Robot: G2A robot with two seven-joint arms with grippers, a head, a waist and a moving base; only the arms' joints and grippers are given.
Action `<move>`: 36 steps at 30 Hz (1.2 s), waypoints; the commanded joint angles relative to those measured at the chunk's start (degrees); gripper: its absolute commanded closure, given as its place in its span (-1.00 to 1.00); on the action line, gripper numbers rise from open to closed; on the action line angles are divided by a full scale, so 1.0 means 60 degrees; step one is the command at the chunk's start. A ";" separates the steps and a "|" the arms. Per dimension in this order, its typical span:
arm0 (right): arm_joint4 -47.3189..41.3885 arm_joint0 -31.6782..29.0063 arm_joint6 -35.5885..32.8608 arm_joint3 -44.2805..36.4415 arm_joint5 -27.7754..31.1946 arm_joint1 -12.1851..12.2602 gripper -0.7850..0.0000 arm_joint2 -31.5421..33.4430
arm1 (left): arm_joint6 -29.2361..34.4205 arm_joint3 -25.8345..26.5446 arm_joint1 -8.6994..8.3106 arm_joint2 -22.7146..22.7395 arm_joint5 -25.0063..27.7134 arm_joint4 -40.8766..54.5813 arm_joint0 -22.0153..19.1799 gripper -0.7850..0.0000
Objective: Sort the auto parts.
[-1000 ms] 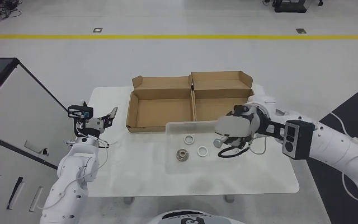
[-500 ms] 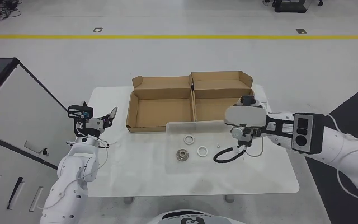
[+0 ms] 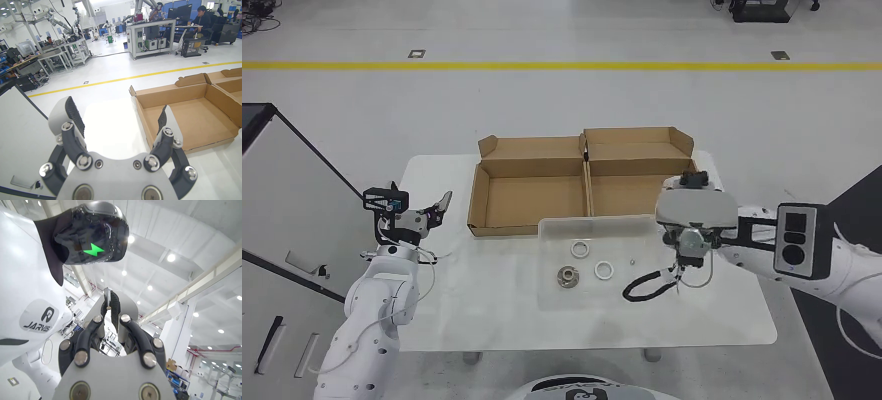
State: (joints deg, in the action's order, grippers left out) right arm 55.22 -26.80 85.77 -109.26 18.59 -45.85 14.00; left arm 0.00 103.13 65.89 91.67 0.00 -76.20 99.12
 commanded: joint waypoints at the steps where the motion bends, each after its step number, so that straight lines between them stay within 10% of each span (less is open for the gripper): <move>1: -0.0023 -0.0152 0.0110 -0.0232 -0.0122 -0.0081 1.00 0.0172 | 0.0000 0.0000 0.0000 0.0000 0.0000 0.0000 0.0000 -1.00; 22: 0.0481 -0.1338 -0.3352 0.0530 0.1886 -0.0353 1.00 0.1670 | 0.0000 0.0000 0.0000 0.0000 0.0000 0.0000 0.0000 -1.00; 36: 0.0263 -0.2596 -0.1581 -0.0107 0.1568 -0.0765 1.00 0.2654 | 0.0000 0.0000 0.0000 0.0000 0.0000 0.0000 0.0000 -1.00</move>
State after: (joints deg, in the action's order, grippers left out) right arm 56.90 -42.05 76.06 -109.69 28.25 -50.24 29.64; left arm 0.00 103.13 65.89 91.67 0.00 -76.20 99.12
